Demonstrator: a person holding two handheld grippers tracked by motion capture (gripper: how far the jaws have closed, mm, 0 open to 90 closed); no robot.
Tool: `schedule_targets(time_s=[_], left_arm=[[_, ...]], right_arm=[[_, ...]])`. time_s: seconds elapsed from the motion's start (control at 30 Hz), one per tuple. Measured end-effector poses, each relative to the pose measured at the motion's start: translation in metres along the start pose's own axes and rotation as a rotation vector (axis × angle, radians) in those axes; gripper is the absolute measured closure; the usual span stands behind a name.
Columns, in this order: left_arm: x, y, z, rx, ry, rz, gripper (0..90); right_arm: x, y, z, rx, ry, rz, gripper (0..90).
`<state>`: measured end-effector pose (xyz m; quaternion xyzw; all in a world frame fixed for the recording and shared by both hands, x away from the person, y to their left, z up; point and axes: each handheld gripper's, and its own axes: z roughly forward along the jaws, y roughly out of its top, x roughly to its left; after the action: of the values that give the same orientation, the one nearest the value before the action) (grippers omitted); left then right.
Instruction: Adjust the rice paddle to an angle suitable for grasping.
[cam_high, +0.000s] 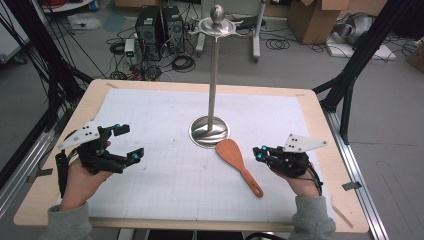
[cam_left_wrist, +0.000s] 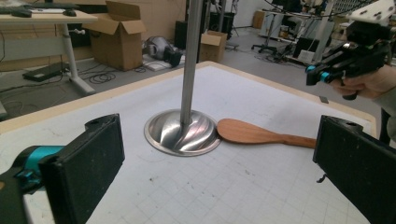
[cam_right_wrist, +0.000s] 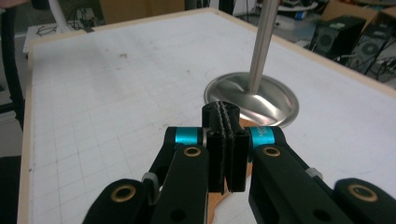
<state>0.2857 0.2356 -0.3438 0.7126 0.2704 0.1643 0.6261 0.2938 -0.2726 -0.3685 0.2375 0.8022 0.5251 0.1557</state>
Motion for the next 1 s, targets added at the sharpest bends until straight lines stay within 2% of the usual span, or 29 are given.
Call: schedule_targets(time_s=[0.47,0.5,0.53,0.63,0.9,1.0], left_arm=[[0.002,-0.002,0.003,0.008,0.004,-0.006,2.5],[0.003,-0.002,0.003,0.01,0.001,-0.007,2.5],[0.002,-0.003,0.004,0.009,0.004,-0.01,2.5],[0.003,-0.003,0.004,0.011,0.003,-0.009,2.5],[0.005,-0.004,0.006,0.015,0.004,-0.014,2.5],[0.005,-0.004,0.006,0.015,0.005,-0.013,2.5]], right_arm=[[0.005,-0.018,0.032,0.084,0.061,0.018,89.2],[0.006,-0.02,0.034,0.101,0.069,0.027,89.2],[0.008,-0.021,0.04,0.126,0.073,0.015,89.2],[0.01,-0.023,0.044,0.137,0.08,0.017,89.2],[0.011,-0.038,0.06,0.232,0.094,0.049,89.2],[0.011,-0.04,0.062,0.245,0.101,0.059,89.2]])
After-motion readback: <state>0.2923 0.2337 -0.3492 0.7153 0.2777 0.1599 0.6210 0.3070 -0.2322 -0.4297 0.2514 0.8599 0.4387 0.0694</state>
